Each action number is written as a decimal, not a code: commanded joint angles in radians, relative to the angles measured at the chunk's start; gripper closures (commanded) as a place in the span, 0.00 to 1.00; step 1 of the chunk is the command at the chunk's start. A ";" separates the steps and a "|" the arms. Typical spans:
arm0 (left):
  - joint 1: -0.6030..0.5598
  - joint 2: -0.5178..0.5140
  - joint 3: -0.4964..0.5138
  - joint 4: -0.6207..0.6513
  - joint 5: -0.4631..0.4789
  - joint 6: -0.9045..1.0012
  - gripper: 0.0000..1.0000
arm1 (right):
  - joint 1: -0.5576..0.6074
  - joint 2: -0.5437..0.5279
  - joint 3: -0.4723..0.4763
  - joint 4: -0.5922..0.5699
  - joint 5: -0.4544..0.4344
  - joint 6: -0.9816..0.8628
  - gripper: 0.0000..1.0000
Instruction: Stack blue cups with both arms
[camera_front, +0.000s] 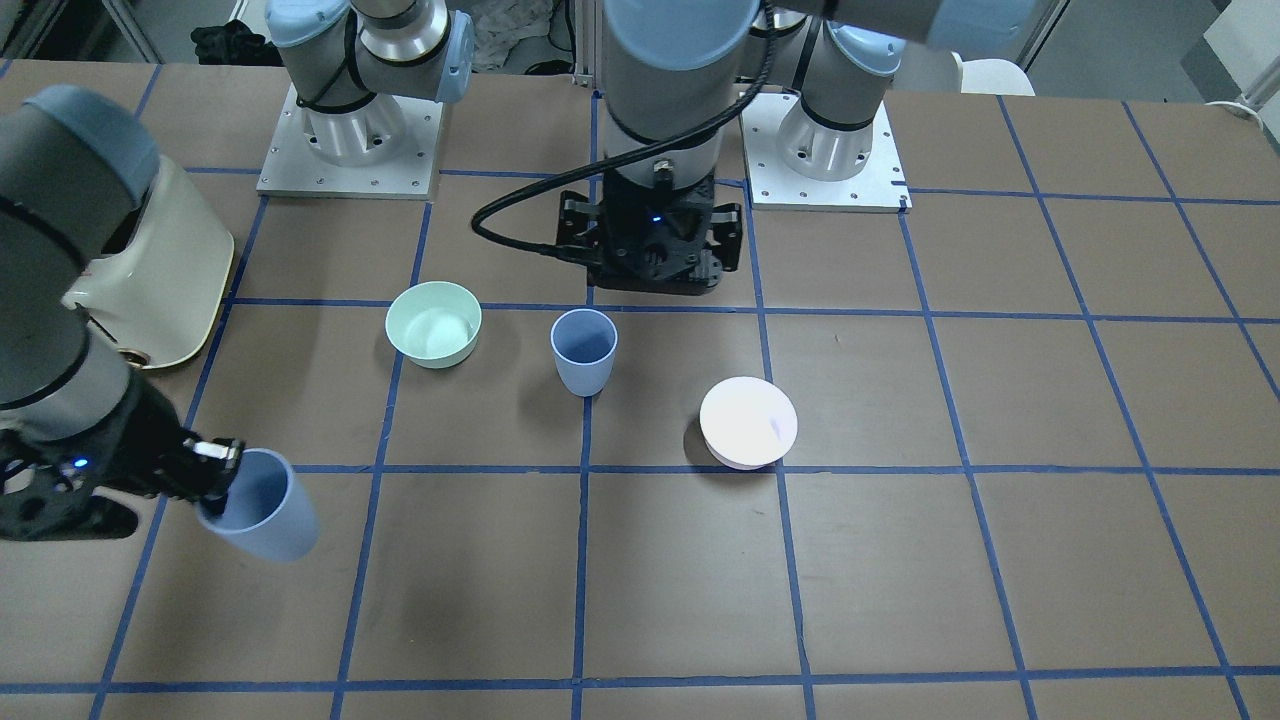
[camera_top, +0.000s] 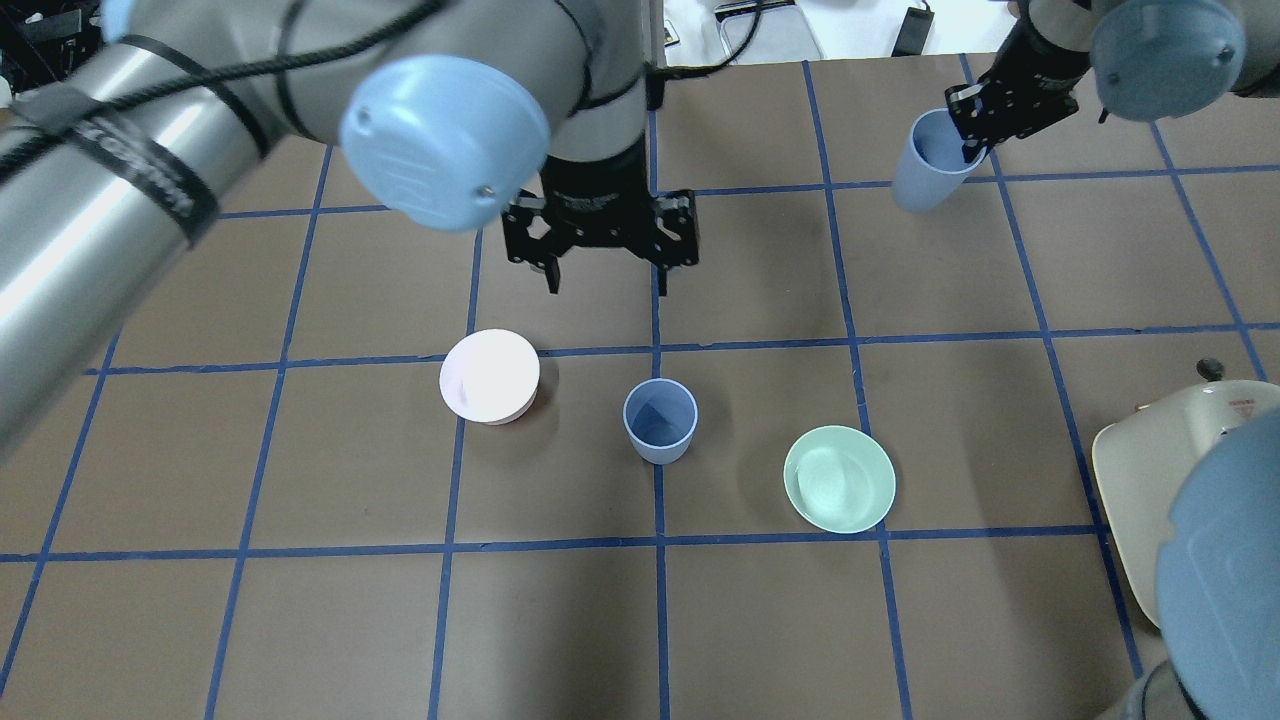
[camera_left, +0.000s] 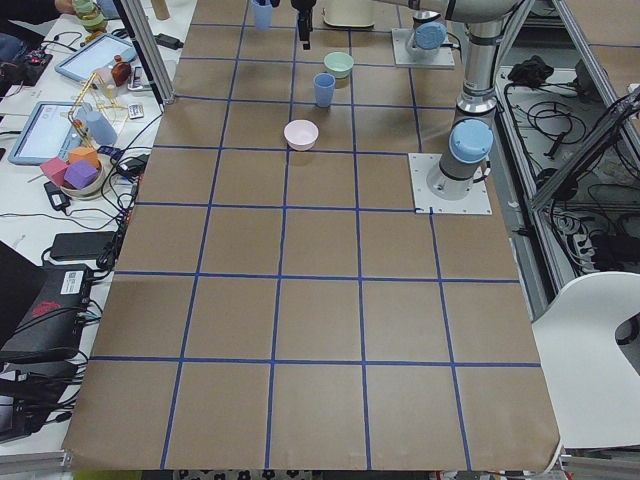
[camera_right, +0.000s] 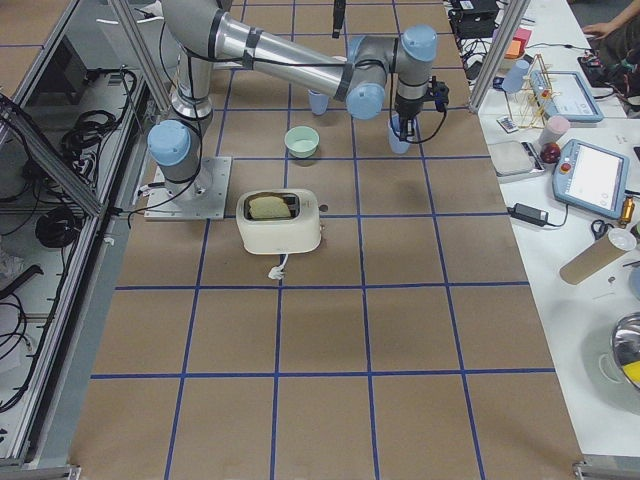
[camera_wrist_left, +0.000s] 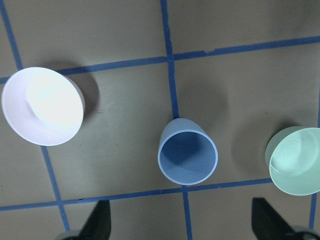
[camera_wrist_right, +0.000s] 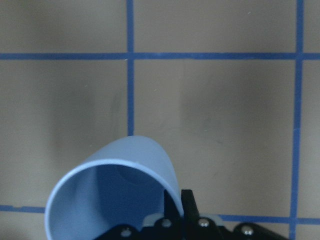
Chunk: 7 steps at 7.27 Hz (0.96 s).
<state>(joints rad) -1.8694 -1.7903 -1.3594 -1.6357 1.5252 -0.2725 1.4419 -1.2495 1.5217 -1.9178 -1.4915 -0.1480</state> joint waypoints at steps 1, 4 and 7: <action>0.123 0.078 -0.051 -0.010 -0.008 0.051 0.00 | 0.160 -0.132 0.141 -0.006 0.001 0.155 1.00; 0.194 0.158 -0.093 -0.004 0.060 0.154 0.00 | 0.412 -0.198 0.198 -0.006 -0.030 0.402 1.00; 0.194 0.158 -0.098 0.007 0.078 0.148 0.00 | 0.535 -0.194 0.218 -0.004 -0.059 0.525 1.00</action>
<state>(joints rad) -1.6767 -1.6328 -1.4570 -1.6327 1.6012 -0.1245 1.9486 -1.4450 1.7297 -1.9226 -1.5428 0.3544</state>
